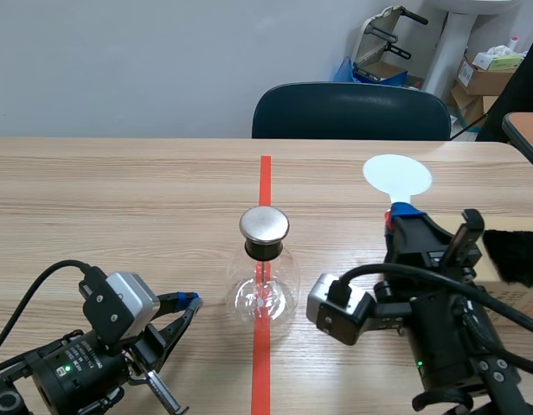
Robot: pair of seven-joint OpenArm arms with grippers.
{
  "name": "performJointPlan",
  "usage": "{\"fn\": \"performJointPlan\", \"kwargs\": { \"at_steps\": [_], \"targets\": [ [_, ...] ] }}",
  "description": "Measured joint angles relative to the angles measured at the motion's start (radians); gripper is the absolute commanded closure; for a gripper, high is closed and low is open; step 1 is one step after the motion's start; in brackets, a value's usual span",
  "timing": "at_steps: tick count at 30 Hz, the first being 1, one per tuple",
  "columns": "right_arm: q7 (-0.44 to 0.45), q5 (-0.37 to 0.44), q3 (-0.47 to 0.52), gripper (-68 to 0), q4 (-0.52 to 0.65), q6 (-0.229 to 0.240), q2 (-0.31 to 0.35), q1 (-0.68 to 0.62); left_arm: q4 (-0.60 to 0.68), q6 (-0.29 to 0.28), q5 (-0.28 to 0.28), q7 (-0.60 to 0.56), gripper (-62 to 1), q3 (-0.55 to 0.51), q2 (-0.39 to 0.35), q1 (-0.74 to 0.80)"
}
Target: Do the electroscope experiment
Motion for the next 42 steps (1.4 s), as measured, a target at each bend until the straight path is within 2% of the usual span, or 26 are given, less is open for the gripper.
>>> {"fn": "performJointPlan", "kwargs": {
  "at_steps": [13,17,21,34,39,42],
  "targets": [
    [0.467,-0.015,0.000,-2.0,0.000,0.000,0.000,0.000,0.000,0.000,0.000,0.000,-2.6,0.000,0.000,0.000],
    [0.558,-0.015,0.000,-2.0,0.000,0.000,0.000,0.000,0.000,0.000,0.000,0.000,-2.6,0.000,0.000,0.000],
    [0.610,-0.015,0.000,-2.0,0.000,0.000,0.000,0.000,0.000,0.000,0.000,0.000,-2.6,0.000,0.000,0.000],
    [0.609,-0.015,0.000,-2.0,0.000,0.000,0.000,0.000,0.000,0.000,0.000,0.000,-2.6,0.000,0.000,0.000],
    [0.536,-0.015,0.000,-2.0,0.000,0.000,0.000,0.000,0.000,0.000,0.000,0.000,-2.6,0.000,0.000,0.000],
    [0.449,-0.015,0.000,-2.0,0.000,0.000,0.000,0.000,0.000,0.000,0.000,0.000,-2.6,0.000,0.000,0.000]
  ]
}}
